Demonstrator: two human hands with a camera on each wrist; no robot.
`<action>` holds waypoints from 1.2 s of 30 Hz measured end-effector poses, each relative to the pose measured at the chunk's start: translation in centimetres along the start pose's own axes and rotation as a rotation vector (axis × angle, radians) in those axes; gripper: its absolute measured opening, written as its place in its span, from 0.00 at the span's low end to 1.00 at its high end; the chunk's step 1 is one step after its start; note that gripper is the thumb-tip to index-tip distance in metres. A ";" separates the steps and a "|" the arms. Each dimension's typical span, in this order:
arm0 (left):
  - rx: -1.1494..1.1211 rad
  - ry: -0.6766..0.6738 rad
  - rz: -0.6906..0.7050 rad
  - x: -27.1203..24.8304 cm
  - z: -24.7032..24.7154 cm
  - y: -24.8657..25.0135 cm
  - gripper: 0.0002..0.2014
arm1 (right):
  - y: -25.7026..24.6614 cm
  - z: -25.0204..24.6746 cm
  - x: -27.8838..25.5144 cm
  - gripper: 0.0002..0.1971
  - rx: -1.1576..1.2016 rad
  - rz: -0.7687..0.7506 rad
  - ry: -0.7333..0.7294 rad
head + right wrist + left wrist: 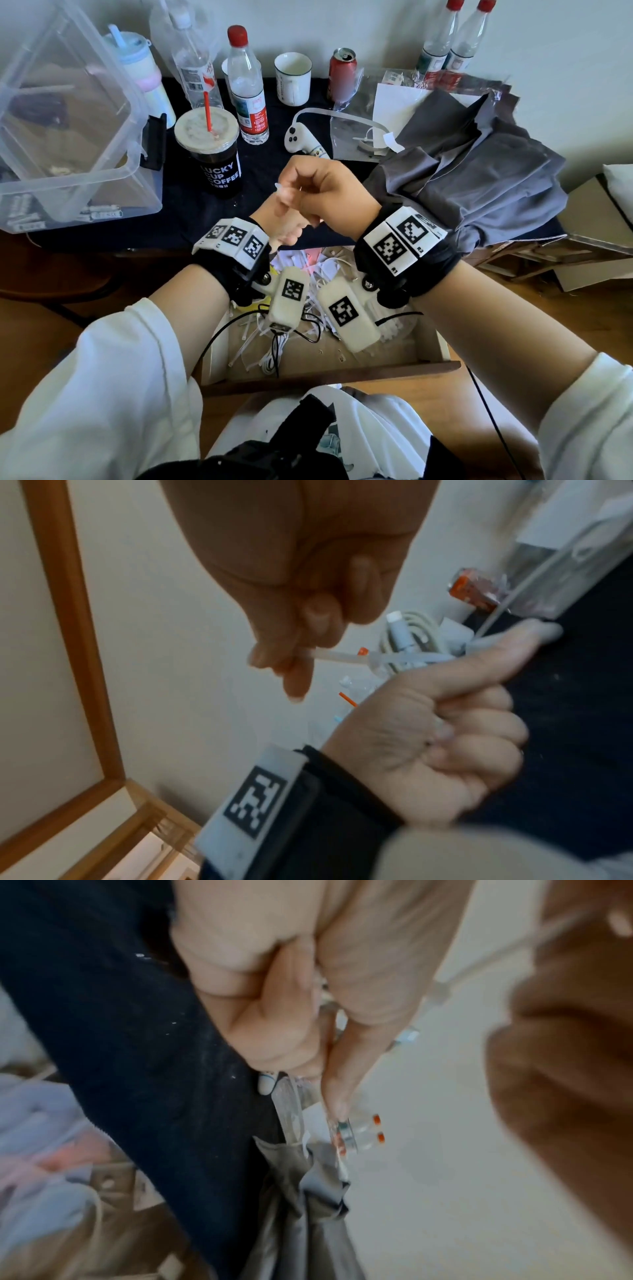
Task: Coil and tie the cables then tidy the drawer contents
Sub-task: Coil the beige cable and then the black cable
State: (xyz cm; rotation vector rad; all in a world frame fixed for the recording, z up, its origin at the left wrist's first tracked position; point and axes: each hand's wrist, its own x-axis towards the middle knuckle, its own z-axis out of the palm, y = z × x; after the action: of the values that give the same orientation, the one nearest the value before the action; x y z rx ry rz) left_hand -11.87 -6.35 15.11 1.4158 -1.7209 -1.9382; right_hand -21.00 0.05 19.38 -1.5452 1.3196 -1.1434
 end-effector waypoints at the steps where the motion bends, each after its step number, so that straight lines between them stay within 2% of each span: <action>1: -0.049 -0.023 0.006 0.2 -0.3 0.0 0.17 | 0.1 -0.1 -0.2 0.11 0.110 0.018 -0.030; 5: -0.279 0.036 -0.027 0.4 -2.1 0.1 0.14 | 0.5 -1.0 -0.9 0.06 0.278 0.082 -0.051; 8: -0.452 -0.038 -0.064 0.1 -2.6 1.0 0.13 | 1.0 -2.0 -1.3 0.07 0.368 0.160 -0.013; 10: -0.449 -0.064 -0.055 -0.1 -2.9 1.2 0.12 | 1.6 -3.0 -1.4 0.10 0.351 0.207 0.007; 12: -0.410 -0.083 -0.043 -0.5 -2.9 1.4 0.12 | 2.5 -4.0 -1.5 0.13 0.226 0.271 0.032; 15: -0.375 -0.124 -0.014 -1.1 -2.0 1.1 0.11 | 3.8 -4.6 -1.6 0.14 -0.167 0.330 0.094; 17: -0.391 -0.122 0.003 -1.2 -1.4 1.0 0.10 | 4.2 -4.1 -1.5 0.12 -0.396 0.333 0.116; 18: -0.402 -0.124 0.010 -1.2 -1.1 1.0 0.09 | 4.1 -3.9 -1.5 0.09 -0.437 0.336 0.118; 20: -0.397 -0.130 0.020 -1.2 -0.9 1.1 0.10 | 3.8 -3.5 -1.6 0.05 -0.487 0.345 0.088; 23: -0.322 -0.114 0.041 -1.1 -0.7 0.8 0.12 | 3.7 -3.4 -1.8 0.15 -0.628 0.352 0.036; 28: -0.174 -0.034 0.131 -1.1 0.5 0.2 0.10 | 4.5 -3.5 -1.7 0.16 -0.670 0.319 0.118; 32: -0.156 -0.082 0.145 -1.2 0.4 0.6 0.06 | 4.5 -3.8 -1.8 0.16 -0.699 0.306 0.154; 34: -0.143 -0.098 0.145 -1.3 0.1 0.9 0.03 | 4.2 -3.9 -1.9 0.14 -0.685 0.298 0.128; 36: -0.126 -0.115 0.154 -1.4 -0.1 1.1 0.05 | 3.7 -3.7 -2.1 0.14 -0.695 0.316 0.098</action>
State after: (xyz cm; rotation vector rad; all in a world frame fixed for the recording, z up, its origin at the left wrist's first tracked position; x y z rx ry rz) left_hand -11.51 -5.80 16.80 1.1157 -1.6680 -2.0378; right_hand -25.65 1.54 16.63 -1.6645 2.0863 -0.5848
